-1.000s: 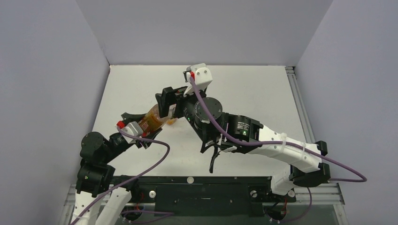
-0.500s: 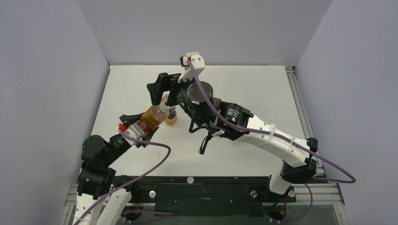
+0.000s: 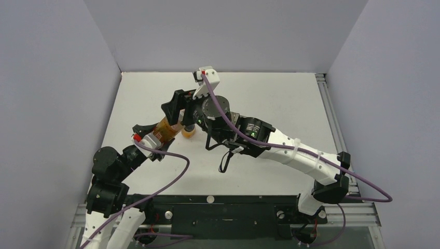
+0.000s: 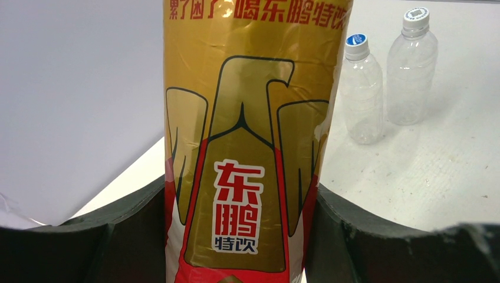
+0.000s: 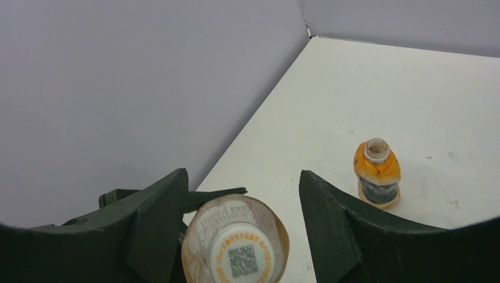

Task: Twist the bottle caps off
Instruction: Unscrew the bottle cap from the plastic bottle.

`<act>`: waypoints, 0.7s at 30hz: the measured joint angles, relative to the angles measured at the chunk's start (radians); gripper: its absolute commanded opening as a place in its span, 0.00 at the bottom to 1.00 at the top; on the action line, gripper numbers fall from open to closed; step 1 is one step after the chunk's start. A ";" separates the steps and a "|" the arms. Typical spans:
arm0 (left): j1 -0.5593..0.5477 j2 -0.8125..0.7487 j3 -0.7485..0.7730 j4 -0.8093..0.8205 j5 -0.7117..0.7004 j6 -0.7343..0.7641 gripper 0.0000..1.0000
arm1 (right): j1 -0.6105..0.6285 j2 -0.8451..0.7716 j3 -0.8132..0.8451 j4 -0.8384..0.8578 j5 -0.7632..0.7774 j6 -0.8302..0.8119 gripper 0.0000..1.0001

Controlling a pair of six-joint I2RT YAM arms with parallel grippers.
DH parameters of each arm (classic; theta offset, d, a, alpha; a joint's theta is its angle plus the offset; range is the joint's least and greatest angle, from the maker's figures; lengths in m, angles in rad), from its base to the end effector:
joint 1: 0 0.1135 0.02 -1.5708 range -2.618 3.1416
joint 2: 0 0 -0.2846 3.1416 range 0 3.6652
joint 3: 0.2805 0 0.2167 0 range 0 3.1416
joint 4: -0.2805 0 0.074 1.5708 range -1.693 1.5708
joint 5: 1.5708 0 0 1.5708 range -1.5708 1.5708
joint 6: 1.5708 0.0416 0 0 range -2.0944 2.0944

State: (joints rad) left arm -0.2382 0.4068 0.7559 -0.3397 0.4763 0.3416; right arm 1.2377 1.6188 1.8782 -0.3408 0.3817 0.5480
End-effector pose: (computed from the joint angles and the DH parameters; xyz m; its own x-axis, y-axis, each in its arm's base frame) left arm 0.0390 -0.0291 0.3547 0.2281 0.2510 -0.9407 0.6143 0.7125 0.3391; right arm 0.1231 0.3085 0.5000 -0.4164 0.2753 -0.8665 -0.6311 0.5985 0.4934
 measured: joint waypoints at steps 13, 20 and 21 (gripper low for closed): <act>0.000 0.004 0.000 0.008 -0.046 -0.061 0.00 | 0.000 -0.057 -0.092 0.056 0.007 0.015 0.43; 0.000 0.007 0.000 0.007 -0.050 -0.071 0.00 | 0.001 -0.057 -0.092 0.071 0.008 0.015 0.30; 0.000 0.008 0.000 0.007 -0.049 -0.072 0.00 | 0.000 -0.057 -0.092 0.072 0.005 0.015 0.26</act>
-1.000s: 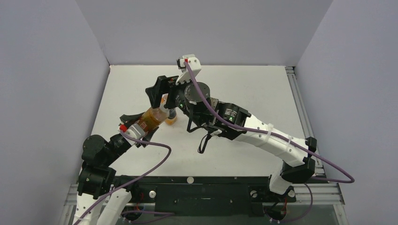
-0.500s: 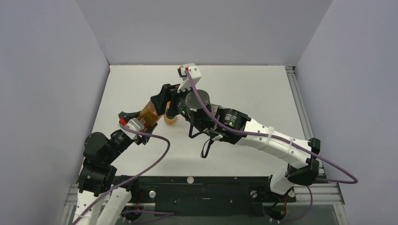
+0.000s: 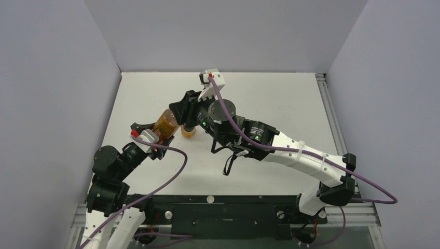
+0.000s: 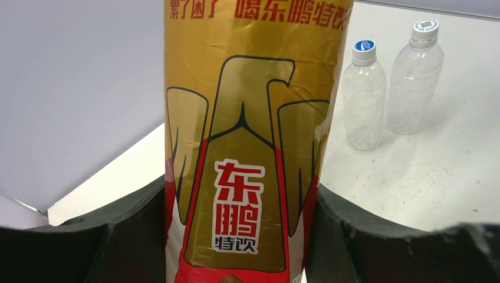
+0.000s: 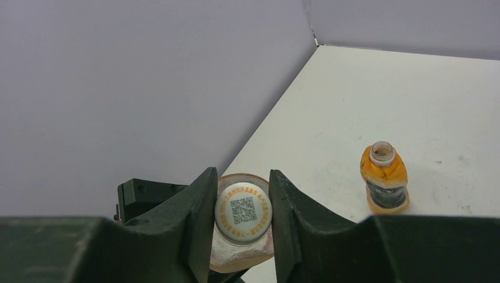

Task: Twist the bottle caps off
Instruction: Unscrew the bottle cap from the plastic bottle.

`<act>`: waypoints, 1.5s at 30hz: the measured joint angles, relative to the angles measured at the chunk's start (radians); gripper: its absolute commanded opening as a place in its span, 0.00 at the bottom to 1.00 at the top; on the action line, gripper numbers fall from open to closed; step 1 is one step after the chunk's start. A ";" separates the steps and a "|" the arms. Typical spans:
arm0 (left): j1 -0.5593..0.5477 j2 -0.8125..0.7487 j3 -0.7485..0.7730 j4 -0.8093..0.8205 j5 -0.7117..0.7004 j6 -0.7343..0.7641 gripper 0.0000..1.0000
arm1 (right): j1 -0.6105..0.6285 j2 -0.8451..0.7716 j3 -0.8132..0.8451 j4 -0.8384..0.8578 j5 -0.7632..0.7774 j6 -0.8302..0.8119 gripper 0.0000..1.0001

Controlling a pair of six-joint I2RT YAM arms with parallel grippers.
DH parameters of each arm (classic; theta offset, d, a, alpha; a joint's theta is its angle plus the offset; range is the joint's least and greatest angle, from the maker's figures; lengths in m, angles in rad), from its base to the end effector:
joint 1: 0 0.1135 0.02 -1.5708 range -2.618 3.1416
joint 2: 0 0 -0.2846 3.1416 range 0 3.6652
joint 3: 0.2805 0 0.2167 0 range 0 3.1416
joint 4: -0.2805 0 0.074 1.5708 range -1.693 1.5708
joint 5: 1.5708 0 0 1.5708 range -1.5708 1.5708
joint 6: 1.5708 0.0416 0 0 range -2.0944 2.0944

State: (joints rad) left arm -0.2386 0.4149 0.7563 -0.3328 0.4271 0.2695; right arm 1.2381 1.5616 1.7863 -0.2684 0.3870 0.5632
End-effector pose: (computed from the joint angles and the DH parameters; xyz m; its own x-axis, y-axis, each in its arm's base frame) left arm 0.0421 -0.0280 0.3554 0.1725 0.2074 -0.9629 0.5931 0.7586 0.2697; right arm 0.1192 0.2968 0.4981 -0.4136 0.3168 -0.8535 -0.6283 0.5791 0.5194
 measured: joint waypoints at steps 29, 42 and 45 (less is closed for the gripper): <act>0.004 0.071 0.093 0.166 0.584 -0.632 0.00 | -0.048 -0.232 -0.146 0.142 -0.613 -0.262 0.03; 0.004 0.064 0.110 0.177 0.474 -0.592 0.00 | -0.033 -0.248 -0.179 0.180 -0.522 -0.244 0.62; 0.004 0.042 0.106 0.172 0.348 -0.505 0.00 | 0.026 -0.246 -0.174 0.182 -0.341 -0.256 0.61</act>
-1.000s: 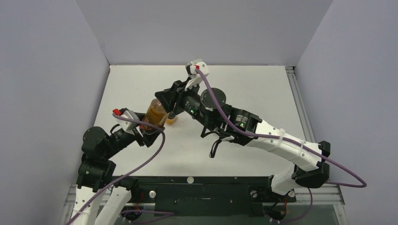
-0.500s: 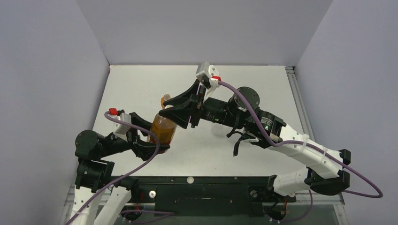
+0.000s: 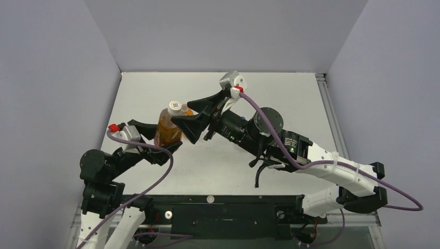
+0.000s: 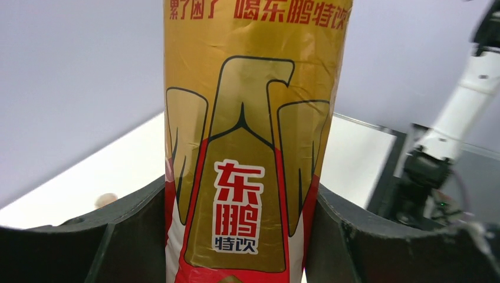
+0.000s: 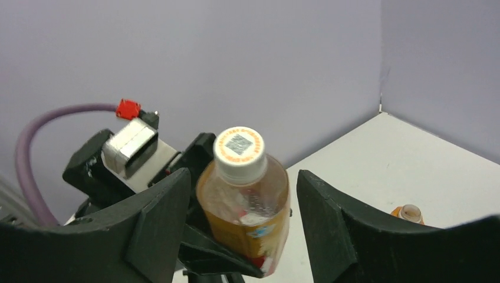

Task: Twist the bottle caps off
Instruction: Unscrew the bottle cap from the plastic bottle.

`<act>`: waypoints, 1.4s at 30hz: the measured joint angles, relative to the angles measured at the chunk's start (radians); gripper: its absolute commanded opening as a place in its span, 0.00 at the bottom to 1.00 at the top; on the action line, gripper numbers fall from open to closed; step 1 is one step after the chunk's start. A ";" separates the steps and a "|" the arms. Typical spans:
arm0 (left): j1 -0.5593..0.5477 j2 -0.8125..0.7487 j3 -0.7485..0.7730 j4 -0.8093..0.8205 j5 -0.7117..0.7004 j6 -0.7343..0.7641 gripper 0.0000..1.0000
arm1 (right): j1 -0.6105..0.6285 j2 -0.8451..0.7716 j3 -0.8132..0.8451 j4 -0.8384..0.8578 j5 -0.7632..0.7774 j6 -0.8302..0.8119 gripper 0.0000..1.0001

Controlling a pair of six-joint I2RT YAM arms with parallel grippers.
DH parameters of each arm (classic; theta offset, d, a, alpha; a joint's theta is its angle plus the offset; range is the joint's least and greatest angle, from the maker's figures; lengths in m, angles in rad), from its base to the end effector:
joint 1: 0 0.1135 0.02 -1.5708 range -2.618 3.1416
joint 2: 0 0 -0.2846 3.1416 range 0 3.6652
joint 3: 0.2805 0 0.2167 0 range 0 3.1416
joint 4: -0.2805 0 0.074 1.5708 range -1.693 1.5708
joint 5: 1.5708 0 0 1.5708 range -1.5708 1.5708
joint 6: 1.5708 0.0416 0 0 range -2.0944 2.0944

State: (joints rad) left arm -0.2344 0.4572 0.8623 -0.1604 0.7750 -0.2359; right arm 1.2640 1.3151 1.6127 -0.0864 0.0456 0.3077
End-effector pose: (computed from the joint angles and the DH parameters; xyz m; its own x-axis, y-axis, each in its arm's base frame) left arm 0.0253 -0.0360 0.4015 0.0360 -0.1803 -0.9830 0.8584 0.5092 -0.0619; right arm 0.0750 0.2306 0.5315 -0.2240 0.2947 -0.9290 -0.9139 0.2675 0.3053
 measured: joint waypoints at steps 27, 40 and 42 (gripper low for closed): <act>0.000 -0.047 -0.066 -0.068 -0.182 0.353 0.00 | 0.074 0.237 0.317 -0.186 0.416 0.021 0.41; 0.000 -0.010 -0.066 -0.067 -0.220 0.344 0.00 | 0.063 0.237 0.247 -0.177 0.394 0.067 0.45; 0.000 -0.007 -0.066 -0.067 -0.222 0.344 0.00 | 0.061 0.237 0.236 -0.177 0.391 0.069 0.38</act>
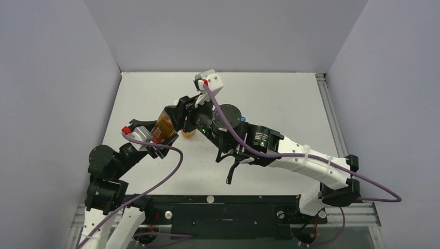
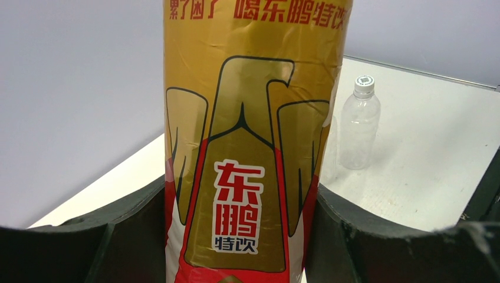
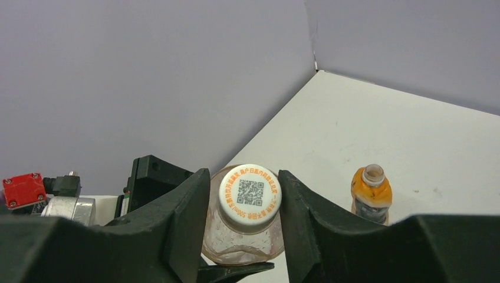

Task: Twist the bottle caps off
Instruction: Unscrew the bottle cap from the plastic bottle.

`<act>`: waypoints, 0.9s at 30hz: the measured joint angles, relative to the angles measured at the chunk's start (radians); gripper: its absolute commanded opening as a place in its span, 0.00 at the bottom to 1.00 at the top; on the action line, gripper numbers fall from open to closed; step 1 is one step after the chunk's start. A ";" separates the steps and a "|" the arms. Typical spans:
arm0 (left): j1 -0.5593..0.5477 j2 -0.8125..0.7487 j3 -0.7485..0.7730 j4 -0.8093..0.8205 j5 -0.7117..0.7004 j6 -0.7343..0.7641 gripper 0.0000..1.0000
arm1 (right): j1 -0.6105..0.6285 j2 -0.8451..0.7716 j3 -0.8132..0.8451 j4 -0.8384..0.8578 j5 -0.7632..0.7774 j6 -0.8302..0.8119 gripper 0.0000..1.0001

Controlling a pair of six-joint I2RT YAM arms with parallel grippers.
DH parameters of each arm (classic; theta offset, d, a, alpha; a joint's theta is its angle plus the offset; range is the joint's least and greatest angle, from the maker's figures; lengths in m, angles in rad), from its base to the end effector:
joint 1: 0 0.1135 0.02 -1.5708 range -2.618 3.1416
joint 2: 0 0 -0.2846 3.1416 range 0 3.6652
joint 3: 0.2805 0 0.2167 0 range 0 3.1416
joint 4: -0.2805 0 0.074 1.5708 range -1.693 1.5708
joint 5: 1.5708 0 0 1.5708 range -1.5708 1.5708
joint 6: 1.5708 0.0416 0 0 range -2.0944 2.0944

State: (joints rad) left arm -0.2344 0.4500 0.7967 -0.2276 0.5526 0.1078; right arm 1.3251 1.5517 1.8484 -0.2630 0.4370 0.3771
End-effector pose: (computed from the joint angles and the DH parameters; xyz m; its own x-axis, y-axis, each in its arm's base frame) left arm 0.0414 -0.0323 0.3775 0.1907 0.0486 -0.9804 0.6881 0.7057 0.1688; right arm 0.0919 0.2943 0.5201 -0.2781 0.2626 -0.9240 -0.7244 0.5743 0.3813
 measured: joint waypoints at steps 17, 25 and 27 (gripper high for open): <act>0.000 0.000 0.000 0.005 -0.002 -0.003 0.00 | -0.017 -0.029 -0.047 0.061 -0.021 -0.002 0.49; 0.000 -0.001 0.000 0.005 -0.001 -0.003 0.00 | -0.022 -0.030 -0.047 0.069 -0.023 0.001 0.31; 0.000 -0.002 0.000 0.002 -0.001 -0.004 0.00 | -0.023 -0.030 -0.047 0.069 -0.031 0.002 0.24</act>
State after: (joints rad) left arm -0.2344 0.4484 0.7967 -0.2260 0.5514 0.1036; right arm 1.3018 1.5219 1.8011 -0.1936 0.4065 0.3790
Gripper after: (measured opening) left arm 0.594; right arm 0.327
